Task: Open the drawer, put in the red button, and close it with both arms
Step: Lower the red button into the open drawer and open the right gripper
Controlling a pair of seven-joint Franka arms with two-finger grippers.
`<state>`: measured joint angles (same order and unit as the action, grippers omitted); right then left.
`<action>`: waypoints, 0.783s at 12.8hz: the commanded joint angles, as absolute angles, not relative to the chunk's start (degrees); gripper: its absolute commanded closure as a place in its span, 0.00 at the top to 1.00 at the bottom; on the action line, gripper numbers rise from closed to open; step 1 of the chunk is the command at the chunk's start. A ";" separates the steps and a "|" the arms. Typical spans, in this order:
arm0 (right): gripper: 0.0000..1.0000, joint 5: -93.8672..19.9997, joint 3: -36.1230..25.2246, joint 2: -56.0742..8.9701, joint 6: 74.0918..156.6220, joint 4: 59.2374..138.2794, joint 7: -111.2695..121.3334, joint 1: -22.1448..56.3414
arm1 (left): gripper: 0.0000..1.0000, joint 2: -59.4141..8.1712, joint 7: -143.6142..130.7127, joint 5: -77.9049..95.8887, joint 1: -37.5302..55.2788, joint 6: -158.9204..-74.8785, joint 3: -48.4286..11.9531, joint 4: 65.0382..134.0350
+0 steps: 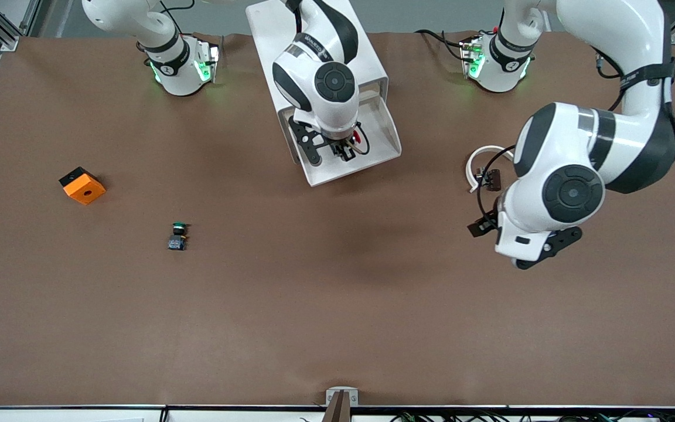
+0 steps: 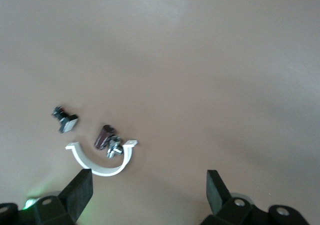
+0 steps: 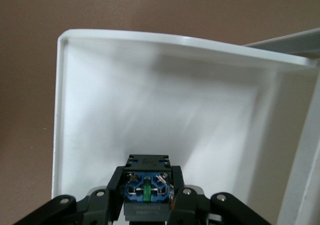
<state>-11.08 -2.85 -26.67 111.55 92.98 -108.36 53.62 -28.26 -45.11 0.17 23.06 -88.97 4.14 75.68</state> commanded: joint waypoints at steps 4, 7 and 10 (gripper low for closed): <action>1.00 -12.22 -3.43 -26.02 111.09 92.46 -108.81 53.97 | 1.00 -26.11 -38.94 -0.79 22.85 -97.63 -0.61 84.36; 1.00 -12.13 -3.87 -23.65 97.89 85.73 -108.11 51.61 | 1.00 -26.45 -39.02 0.08 22.94 -105.71 -4.74 90.77; 1.00 -12.30 -3.87 -19.53 83.36 80.51 -101.55 46.42 | 1.00 -27.33 -41.12 0.44 22.94 -116.16 -9.48 98.24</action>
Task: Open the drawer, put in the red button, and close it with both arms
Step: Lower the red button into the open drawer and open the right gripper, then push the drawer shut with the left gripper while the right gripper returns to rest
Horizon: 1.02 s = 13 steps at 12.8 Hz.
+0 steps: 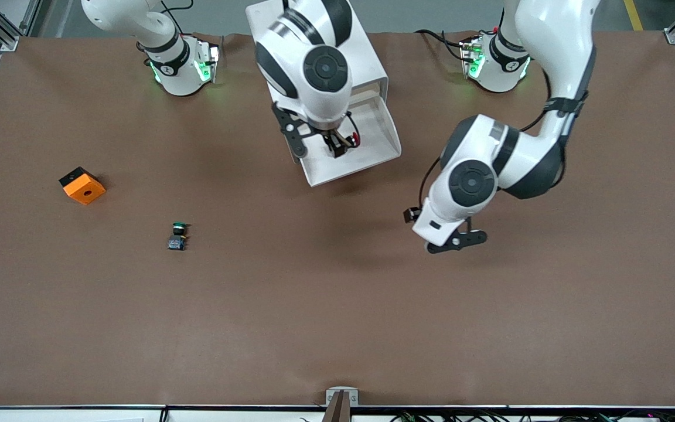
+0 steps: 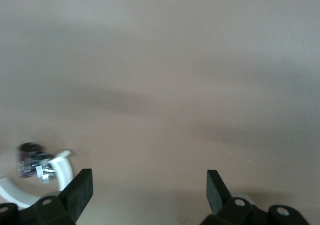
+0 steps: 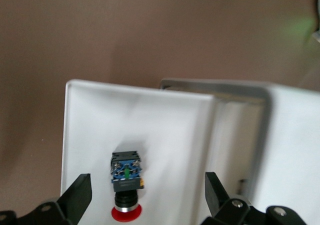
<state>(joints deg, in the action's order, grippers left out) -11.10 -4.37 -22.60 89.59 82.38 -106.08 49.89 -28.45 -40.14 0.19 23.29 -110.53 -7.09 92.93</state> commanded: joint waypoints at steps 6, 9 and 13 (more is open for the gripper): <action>1.00 -11.16 -4.04 -8.45 70.33 82.43 -70.47 31.76 | 1.00 -30.24 -46.39 1.93 26.72 -116.72 -12.04 98.00; 1.00 -8.62 -4.04 -2.65 70.40 88.22 -47.45 22.18 | 1.00 -30.24 -51.40 2.29 27.77 -116.46 -13.79 98.00; 1.00 -4.40 -4.04 2.71 73.03 94.65 -22.99 11.54 | 1.00 -30.50 -53.26 6.93 28.04 -116.46 -16.69 98.35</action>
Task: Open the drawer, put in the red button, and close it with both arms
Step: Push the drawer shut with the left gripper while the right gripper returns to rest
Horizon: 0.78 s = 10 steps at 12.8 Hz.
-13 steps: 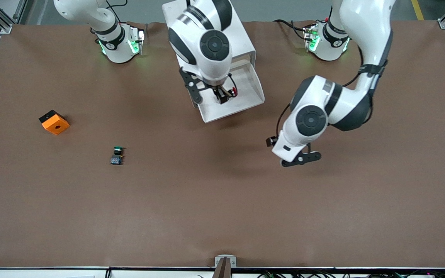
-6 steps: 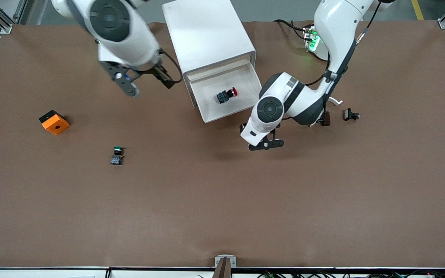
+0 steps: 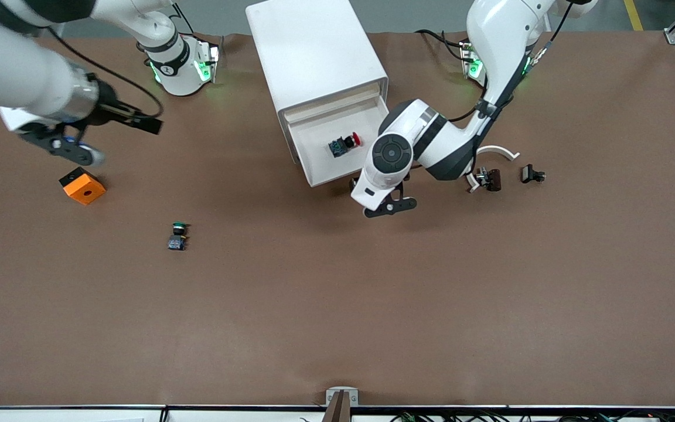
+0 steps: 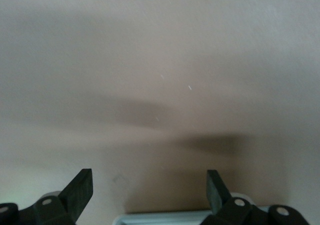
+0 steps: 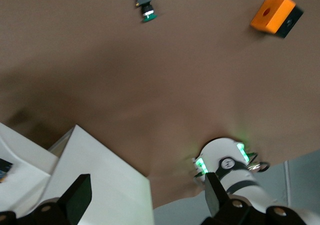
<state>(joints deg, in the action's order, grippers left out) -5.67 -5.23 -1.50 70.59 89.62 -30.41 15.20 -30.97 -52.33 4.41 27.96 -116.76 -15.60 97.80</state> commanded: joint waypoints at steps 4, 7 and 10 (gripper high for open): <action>1.00 -3.00 -4.04 6.50 78.56 100.62 -8.29 4.05 | 1.00 -31.11 -55.80 7.82 31.10 -116.46 -18.98 99.49; 1.00 -1.85 -4.04 10.70 83.91 106.76 -2.83 1.76 | 1.00 -31.29 -59.58 8.87 34.45 -116.46 -19.77 100.46; 1.00 0.17 -3.96 14.23 86.22 109.60 -2.20 1.67 | 1.00 -31.20 -60.64 9.76 34.72 -116.46 -22.14 101.24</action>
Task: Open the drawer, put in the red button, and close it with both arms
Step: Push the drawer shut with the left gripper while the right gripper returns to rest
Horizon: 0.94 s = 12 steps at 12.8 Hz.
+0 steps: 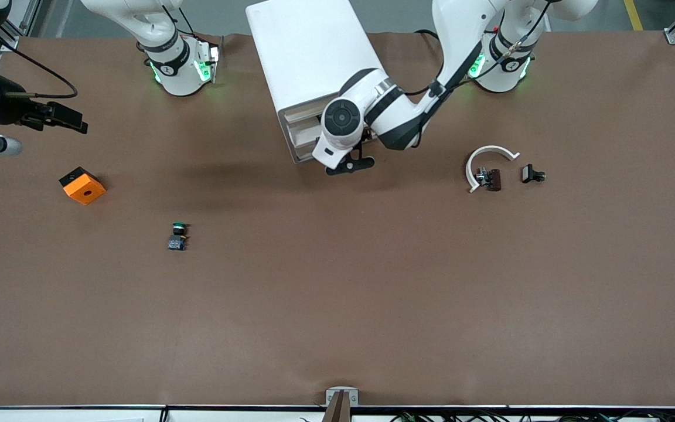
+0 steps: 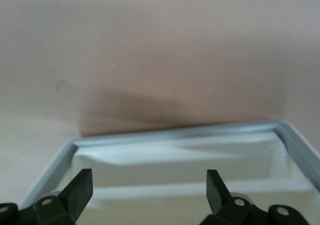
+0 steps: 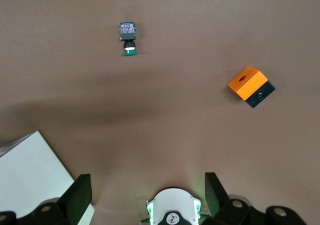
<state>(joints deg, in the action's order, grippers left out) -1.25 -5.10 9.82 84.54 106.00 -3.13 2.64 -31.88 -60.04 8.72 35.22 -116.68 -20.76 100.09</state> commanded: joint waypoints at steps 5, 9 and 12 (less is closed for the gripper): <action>1.00 0.70 -3.96 14.68 85.87 103.73 -1.76 1.58 | 1.00 -31.46 -63.54 9.76 36.30 -116.46 -23.38 101.95; 1.00 0.88 -3.96 14.68 85.87 102.66 -1.76 1.58 | 1.00 -30.94 -63.72 9.58 35.60 -116.54 -23.29 101.69; 1.00 0.79 -3.96 14.50 86.04 102.57 -1.76 1.58 | 1.00 -30.93 -62.23 7.57 29.21 -116.46 -22.33 98.72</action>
<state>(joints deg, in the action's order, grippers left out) 0.02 -4.79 14.58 86.13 103.17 -2.68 2.63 -31.69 -63.20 8.57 34.03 -117.01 -22.25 100.35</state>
